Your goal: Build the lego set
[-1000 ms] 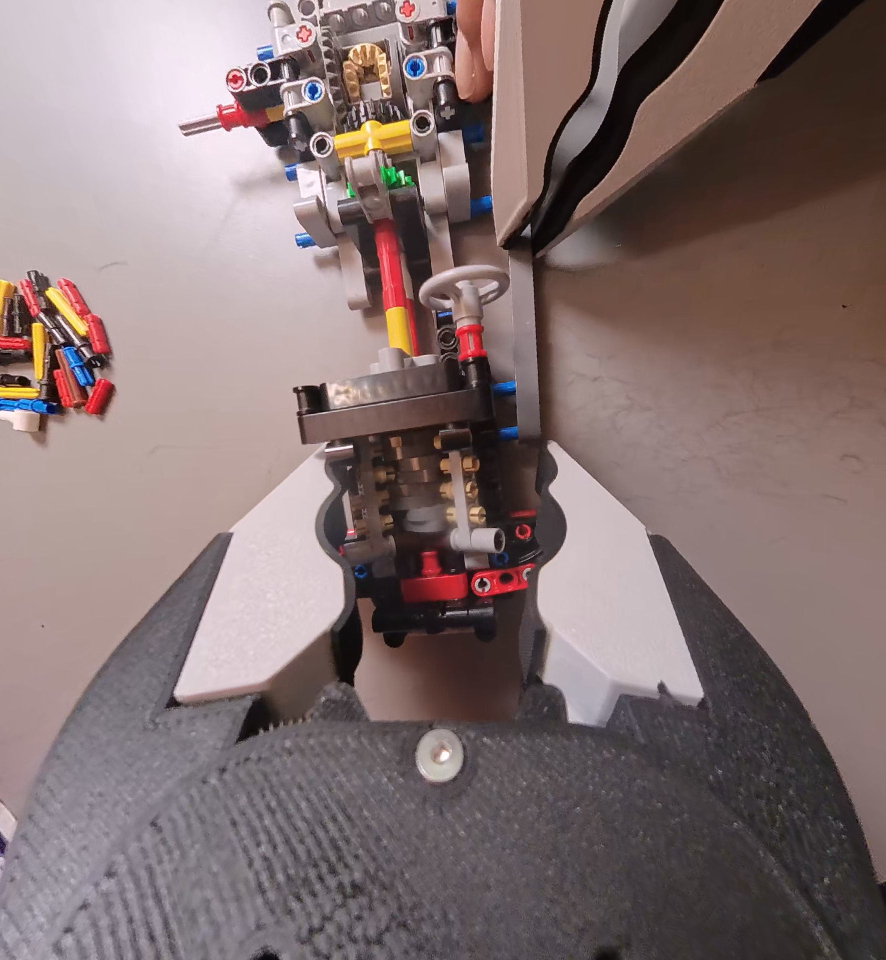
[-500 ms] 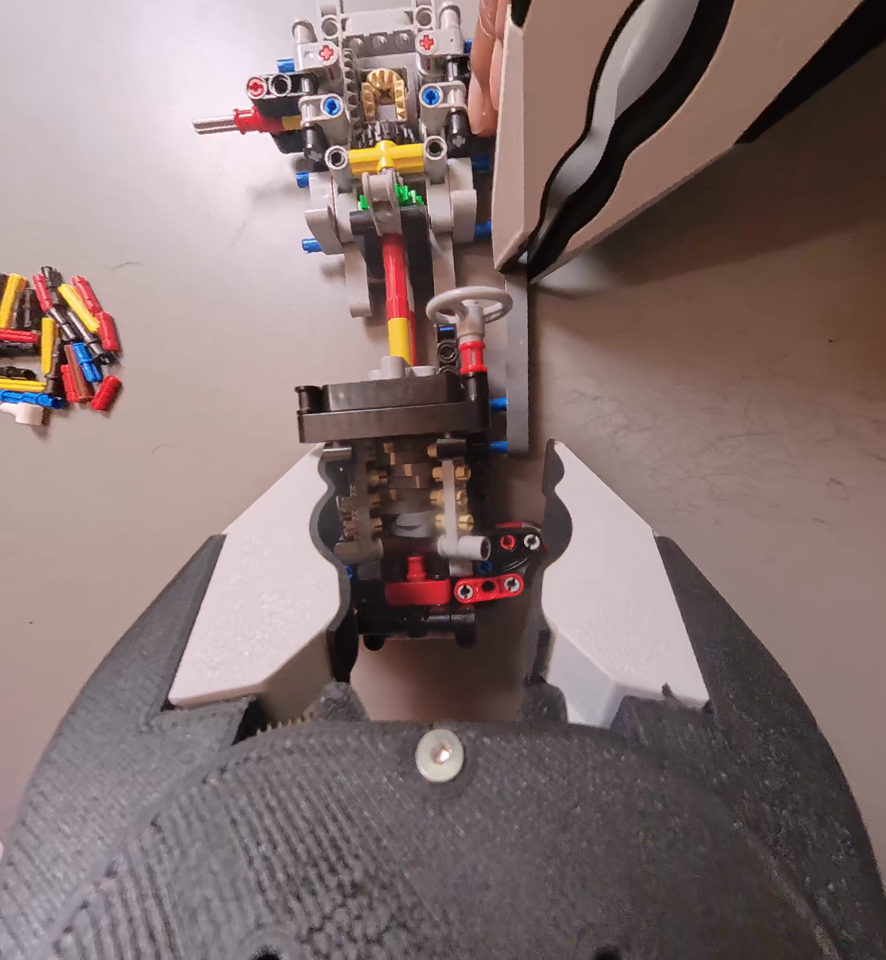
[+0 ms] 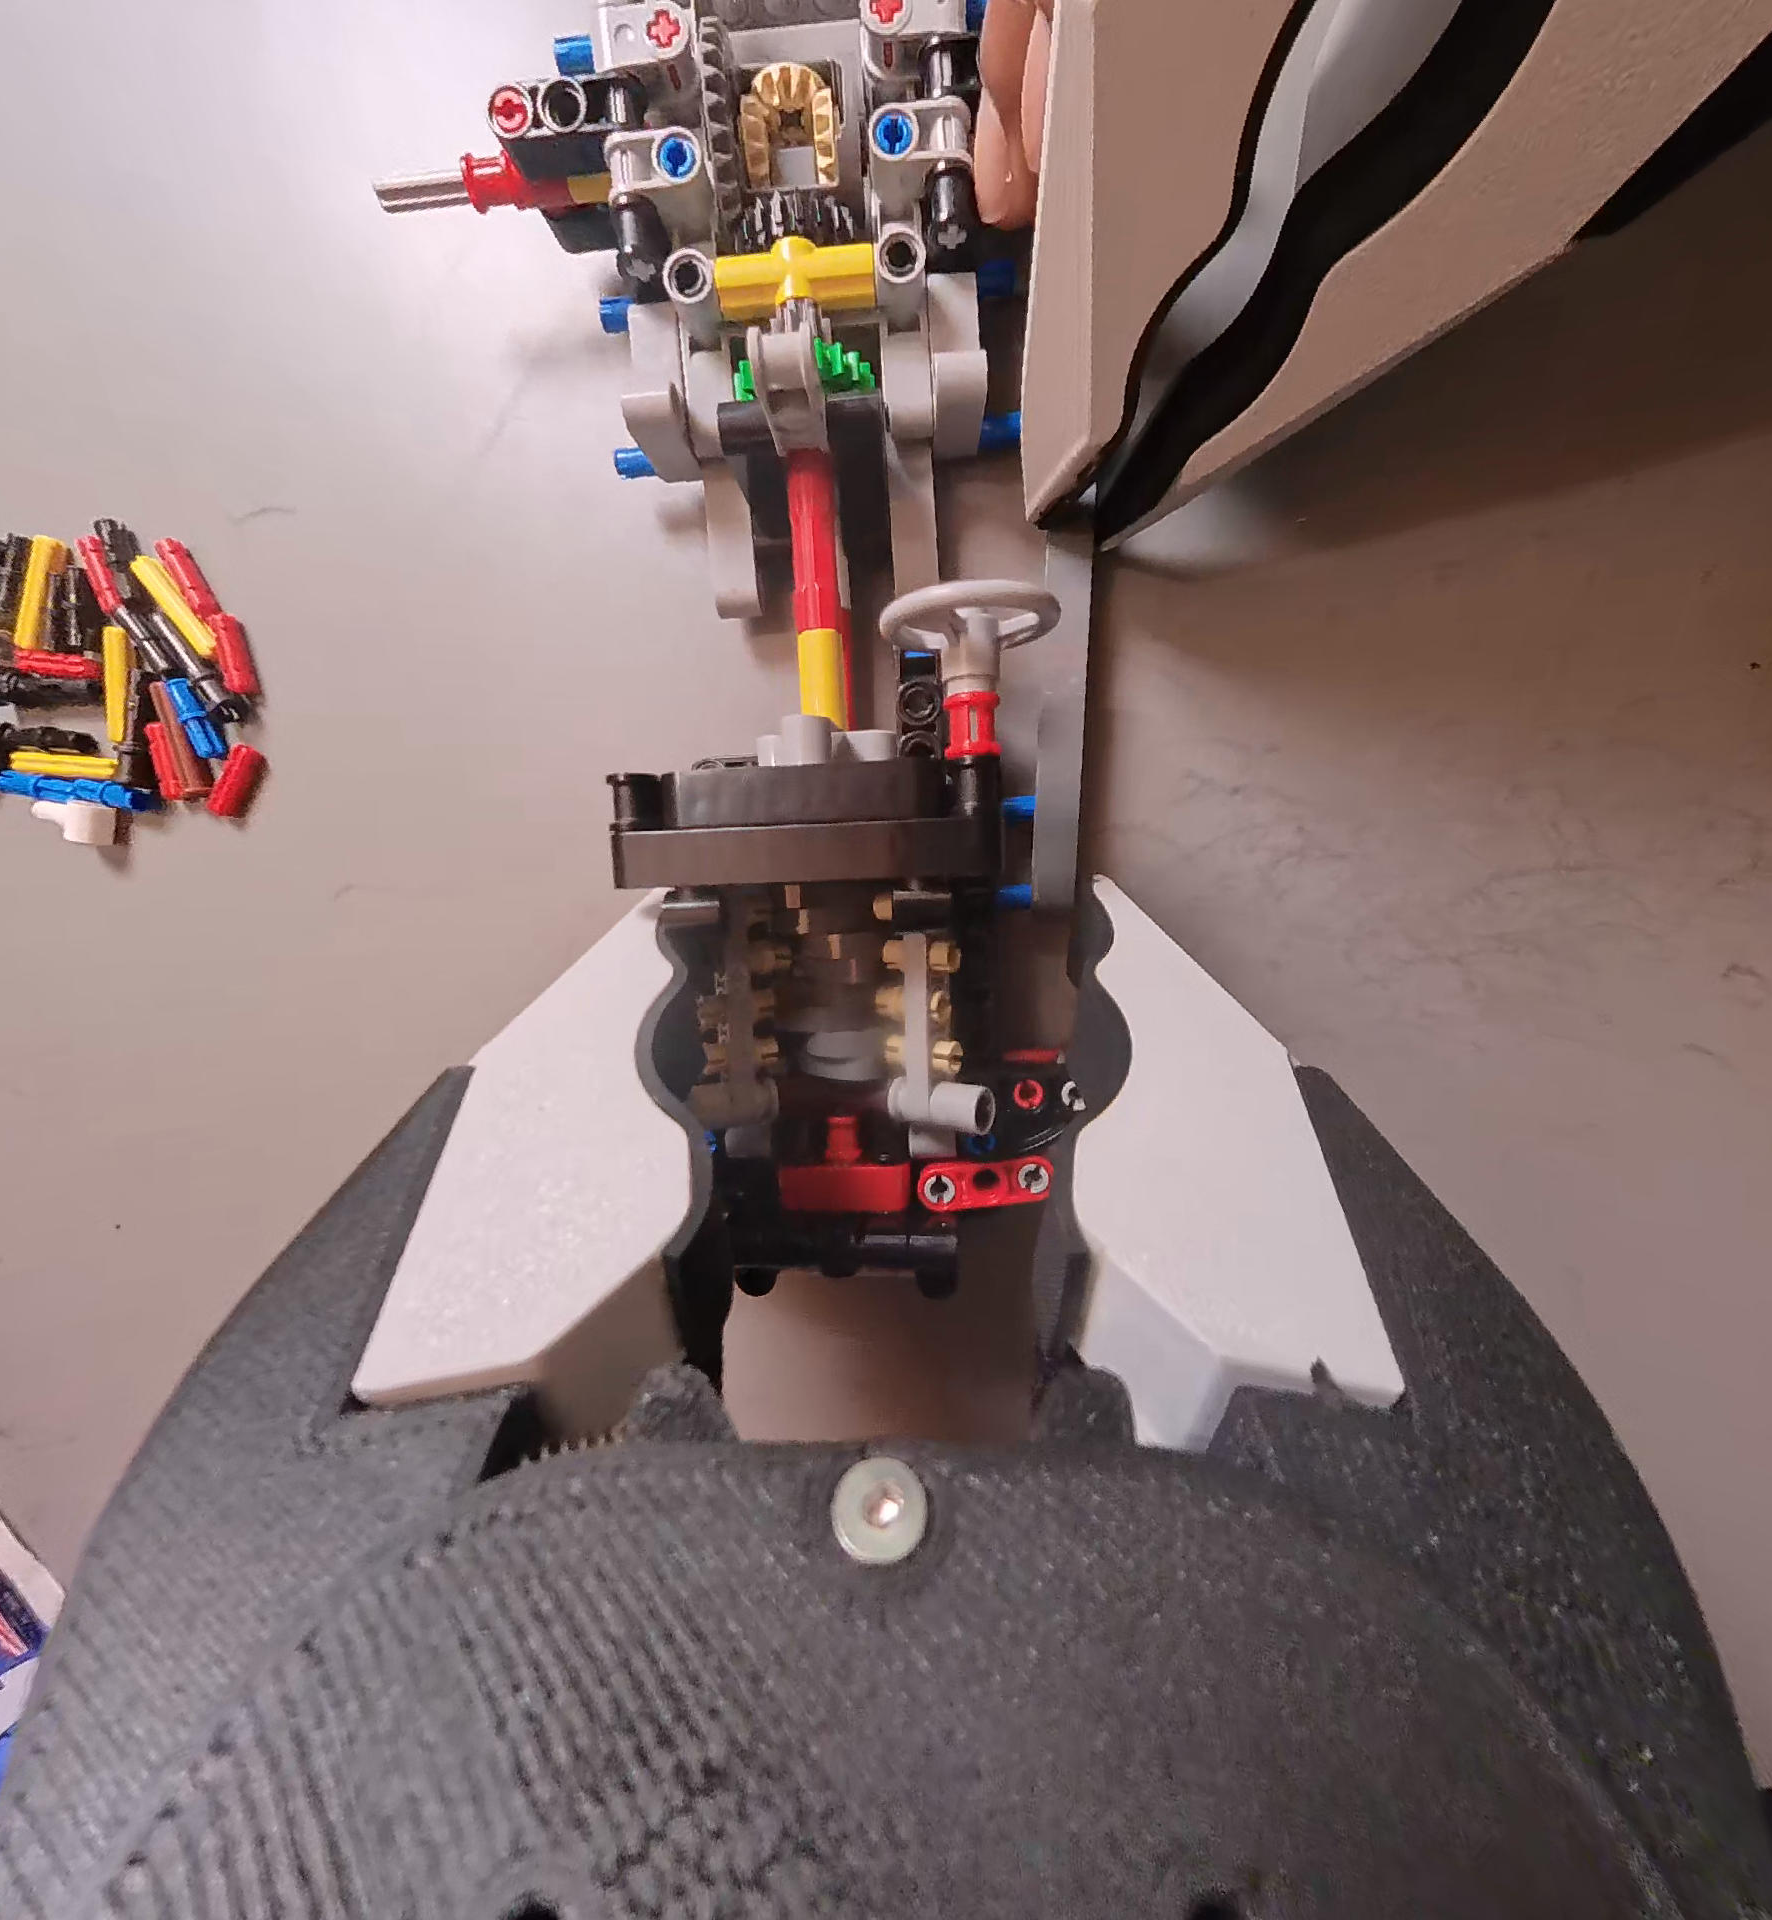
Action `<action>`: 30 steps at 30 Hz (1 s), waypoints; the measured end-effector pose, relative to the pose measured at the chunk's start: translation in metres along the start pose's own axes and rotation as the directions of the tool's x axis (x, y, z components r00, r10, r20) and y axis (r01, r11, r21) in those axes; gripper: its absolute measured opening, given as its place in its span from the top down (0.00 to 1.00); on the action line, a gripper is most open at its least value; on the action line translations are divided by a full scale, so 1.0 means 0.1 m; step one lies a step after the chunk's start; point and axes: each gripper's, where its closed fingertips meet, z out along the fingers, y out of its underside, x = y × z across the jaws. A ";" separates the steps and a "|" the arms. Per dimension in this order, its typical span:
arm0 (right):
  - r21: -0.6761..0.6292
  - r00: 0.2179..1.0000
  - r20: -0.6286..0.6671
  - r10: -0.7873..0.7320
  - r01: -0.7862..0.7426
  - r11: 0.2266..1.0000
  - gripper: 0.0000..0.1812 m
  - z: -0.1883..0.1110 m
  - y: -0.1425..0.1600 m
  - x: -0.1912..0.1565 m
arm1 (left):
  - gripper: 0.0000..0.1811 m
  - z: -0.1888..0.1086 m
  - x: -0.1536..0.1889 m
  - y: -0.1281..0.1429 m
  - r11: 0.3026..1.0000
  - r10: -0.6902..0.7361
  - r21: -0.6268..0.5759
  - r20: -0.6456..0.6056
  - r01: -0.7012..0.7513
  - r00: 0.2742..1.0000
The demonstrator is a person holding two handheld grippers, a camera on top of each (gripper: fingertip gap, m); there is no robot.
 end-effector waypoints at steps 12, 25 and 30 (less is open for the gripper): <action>0.007 0.998 -0.036 -0.060 0.060 0.998 0.99 0.01 0.00 0.02 | 0.62 0.00 -0.02 -0.01 1.000 0.015 0.006 0.005 -0.015 1.000; 0.077 0.999 0.022 -0.049 0.047 0.996 0.94 -0.09 -0.19 0.00 | 0.62 0.00 -0.02 -0.01 1.000 0.003 0.010 0.012 -0.004 1.000; 0.020 0.996 0.075 -0.055 0.054 0.998 0.90 0.08 -0.18 0.00 | 0.61 0.00 -0.02 -0.02 1.000 0.012 0.021 0.015 -0.012 1.000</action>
